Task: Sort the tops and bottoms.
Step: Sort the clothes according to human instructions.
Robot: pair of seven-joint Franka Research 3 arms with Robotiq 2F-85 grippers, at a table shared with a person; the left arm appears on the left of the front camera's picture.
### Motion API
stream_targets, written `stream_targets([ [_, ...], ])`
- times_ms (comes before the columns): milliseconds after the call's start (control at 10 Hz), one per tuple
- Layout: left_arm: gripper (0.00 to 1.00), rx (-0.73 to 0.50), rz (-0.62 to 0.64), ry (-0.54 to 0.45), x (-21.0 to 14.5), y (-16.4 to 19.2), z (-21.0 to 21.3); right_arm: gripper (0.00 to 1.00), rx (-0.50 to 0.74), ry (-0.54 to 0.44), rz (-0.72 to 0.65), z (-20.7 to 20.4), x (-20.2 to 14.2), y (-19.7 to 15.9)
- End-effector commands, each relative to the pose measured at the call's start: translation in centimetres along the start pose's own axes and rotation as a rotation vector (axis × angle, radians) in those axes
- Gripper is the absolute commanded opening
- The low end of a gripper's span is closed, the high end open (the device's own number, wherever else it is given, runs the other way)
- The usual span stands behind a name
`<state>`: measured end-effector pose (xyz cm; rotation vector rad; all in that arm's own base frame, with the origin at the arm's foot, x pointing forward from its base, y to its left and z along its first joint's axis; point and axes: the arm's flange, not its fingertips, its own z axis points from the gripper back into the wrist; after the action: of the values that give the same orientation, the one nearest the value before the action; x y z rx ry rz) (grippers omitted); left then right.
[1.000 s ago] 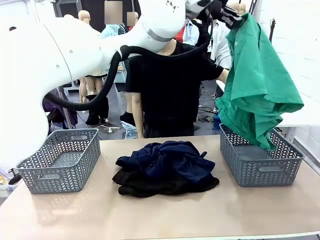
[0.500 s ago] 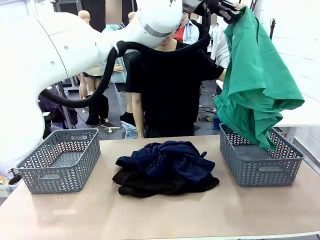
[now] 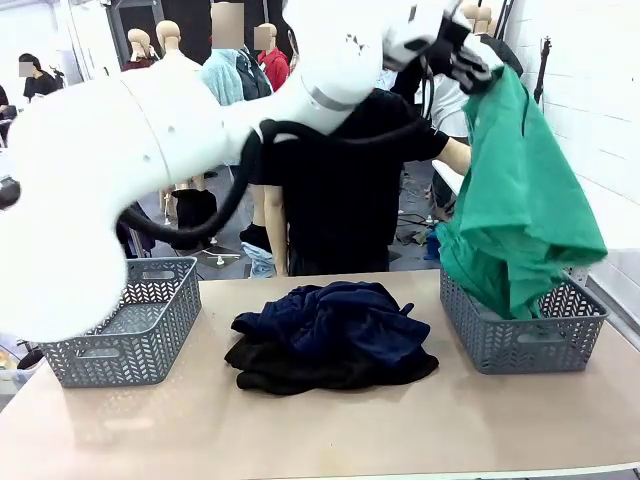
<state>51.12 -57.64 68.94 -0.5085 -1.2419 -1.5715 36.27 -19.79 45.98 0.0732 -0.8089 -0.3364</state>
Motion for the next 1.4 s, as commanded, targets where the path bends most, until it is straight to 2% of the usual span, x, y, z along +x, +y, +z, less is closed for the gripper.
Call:
stream_targets([
  [0,0.00,-0.122,0.014,-0.034,-0.3,4.8,-6.0,1.00,0.008,0.004,0.001,-0.2,-0.2,-0.3],
  [200,0.00,-0.177,0.070,-0.078,-5.2,4.4,-9.5,1.00,0.008,0.004,0.001,-0.2,-0.2,-0.3],
  [400,0.00,-0.245,0.057,-0.092,-8.6,2.0,-12.8,1.00,0.008,0.004,0.001,-0.2,-0.2,-0.3],
  [500,0.00,-0.283,0.011,-0.025,-9.8,0.9,-14.1,1.00,0.008,0.004,0.001,-0.2,-0.2,-0.3],
  [600,0.00,-0.260,-0.013,0.050,-11.5,0.9,-14.9,1.00,0.008,0.004,0.001,-0.2,-0.2,-0.3],
  [700,0.00,-0.292,0.013,0.107,-11.4,0.9,-14.8,1.00,0.008,0.004,0.001,-0.2,-0.2,-0.3],
  [800,0.00,-0.259,0.042,0.001,-13.0,-4.2,-10.8,1.00,0.008,0.004,0.001,-0.2,-0.2,-0.3],
  [1200,0.00,-0.270,0.029,0.021,-13.4,-4.4,-11.1,1.00,0.008,0.004,0.001,-0.2,-0.2,-0.3],
  [1300,0.00,-0.214,0.067,-0.015,-15.0,-2.2,-12.7,1.00,0.008,0.004,0.001,-0.2,-0.2,-0.3],
])
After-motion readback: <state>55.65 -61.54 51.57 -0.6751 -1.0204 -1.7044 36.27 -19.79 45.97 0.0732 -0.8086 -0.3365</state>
